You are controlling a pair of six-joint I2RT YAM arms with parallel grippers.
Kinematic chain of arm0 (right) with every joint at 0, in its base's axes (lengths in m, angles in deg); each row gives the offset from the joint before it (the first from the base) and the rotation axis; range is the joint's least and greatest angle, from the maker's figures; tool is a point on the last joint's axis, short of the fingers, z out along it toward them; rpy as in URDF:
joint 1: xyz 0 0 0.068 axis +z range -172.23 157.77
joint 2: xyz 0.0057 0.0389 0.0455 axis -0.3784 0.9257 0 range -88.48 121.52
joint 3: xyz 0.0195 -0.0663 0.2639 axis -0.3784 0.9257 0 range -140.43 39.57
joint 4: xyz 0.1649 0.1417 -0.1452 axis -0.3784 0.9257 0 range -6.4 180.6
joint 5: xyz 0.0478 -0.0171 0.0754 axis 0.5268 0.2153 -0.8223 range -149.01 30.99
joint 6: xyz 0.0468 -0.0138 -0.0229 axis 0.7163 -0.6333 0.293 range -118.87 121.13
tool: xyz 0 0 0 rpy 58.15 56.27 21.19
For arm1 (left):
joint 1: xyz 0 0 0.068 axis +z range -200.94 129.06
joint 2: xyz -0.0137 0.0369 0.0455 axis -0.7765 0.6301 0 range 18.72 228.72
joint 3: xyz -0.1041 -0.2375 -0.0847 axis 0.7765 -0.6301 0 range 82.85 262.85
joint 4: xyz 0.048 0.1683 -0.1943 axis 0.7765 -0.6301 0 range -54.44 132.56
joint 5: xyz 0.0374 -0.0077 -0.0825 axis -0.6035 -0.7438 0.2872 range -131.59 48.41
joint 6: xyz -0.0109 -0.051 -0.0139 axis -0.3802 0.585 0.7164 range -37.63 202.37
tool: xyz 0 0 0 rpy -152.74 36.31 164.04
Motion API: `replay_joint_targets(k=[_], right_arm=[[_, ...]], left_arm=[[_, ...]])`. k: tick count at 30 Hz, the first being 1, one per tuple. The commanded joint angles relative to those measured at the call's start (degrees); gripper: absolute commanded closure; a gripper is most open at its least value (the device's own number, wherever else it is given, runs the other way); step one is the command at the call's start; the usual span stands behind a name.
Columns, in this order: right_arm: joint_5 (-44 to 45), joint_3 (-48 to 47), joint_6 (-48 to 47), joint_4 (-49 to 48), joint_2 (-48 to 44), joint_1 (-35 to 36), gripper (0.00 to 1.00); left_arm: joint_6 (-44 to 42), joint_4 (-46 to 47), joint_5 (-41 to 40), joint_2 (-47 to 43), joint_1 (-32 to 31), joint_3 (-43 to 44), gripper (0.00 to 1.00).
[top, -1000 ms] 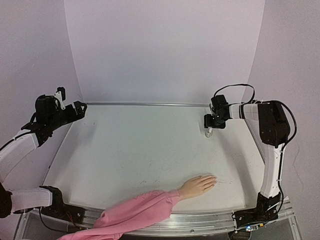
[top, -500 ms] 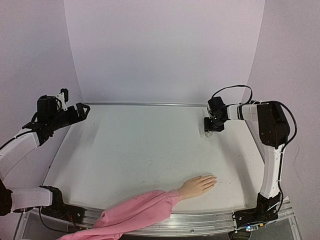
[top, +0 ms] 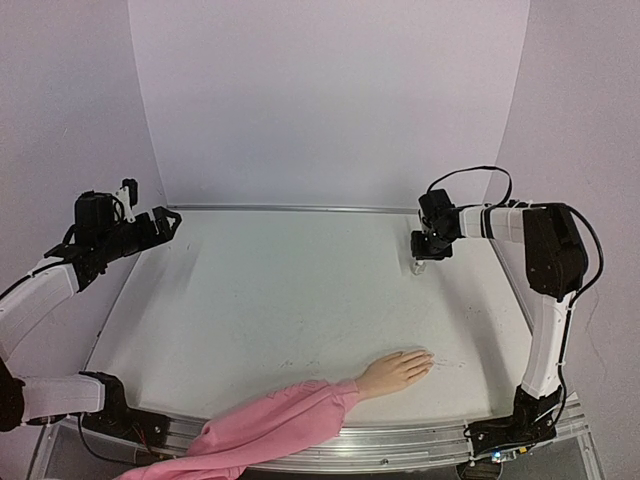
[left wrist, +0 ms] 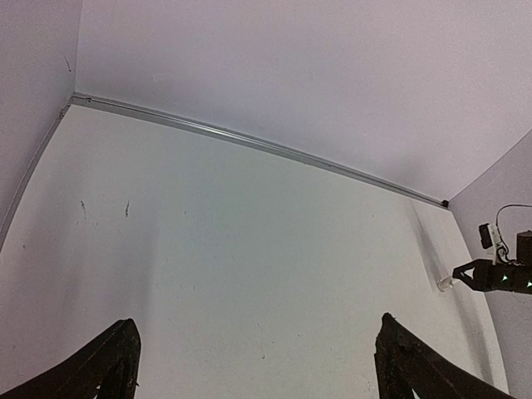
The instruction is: Paint the nails
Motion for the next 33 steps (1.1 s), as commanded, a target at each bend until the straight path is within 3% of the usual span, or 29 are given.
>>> replay_joint_targets(k=[1,9,12,15,19,21,25,33], right_arm=[[0.9,0.5,0.6,1.6,-2.2,0.2,0.74],[0.8,0.4,0.3,1.2,-0.8,0.3,0.79],[0.1,0.5,0.3,0.9,-0.6,0.3,0.85],[-1.0,0.7,0.3,0.7,-2.0,0.4,0.99],[-6.6,3.2,-0.9,-2.4,-6.8,1.6,1.0],[-12.1,5.6,-0.8,-4.6,-9.3,2.3,1.0],[-22.4,11.0,2.4,-8.2,-13.1,3.7,1.0],[-30.4,17.5,12.4,-18.2,-20.3,13.9,1.0]], left_arm=[[0.6,0.2,1.8,0.2,0.4,3.7,0.0],[0.8,-0.5,4.4,1.2,0.4,4.4,0.01],[1.0,-0.7,5.9,1.7,0.4,4.7,0.01],[1.0,-0.8,9.5,2.7,0.4,5.5,0.0],[1.6,-0.5,14.3,4.5,-0.5,6.7,0.0],[-0.2,-0.5,13.5,5.4,-3.9,7.1,0.0],[-6.0,1.1,5.2,7.9,-16.7,6.9,0.0],[-15.1,10.6,-6.0,14.3,-34.9,5.4,0.01]])
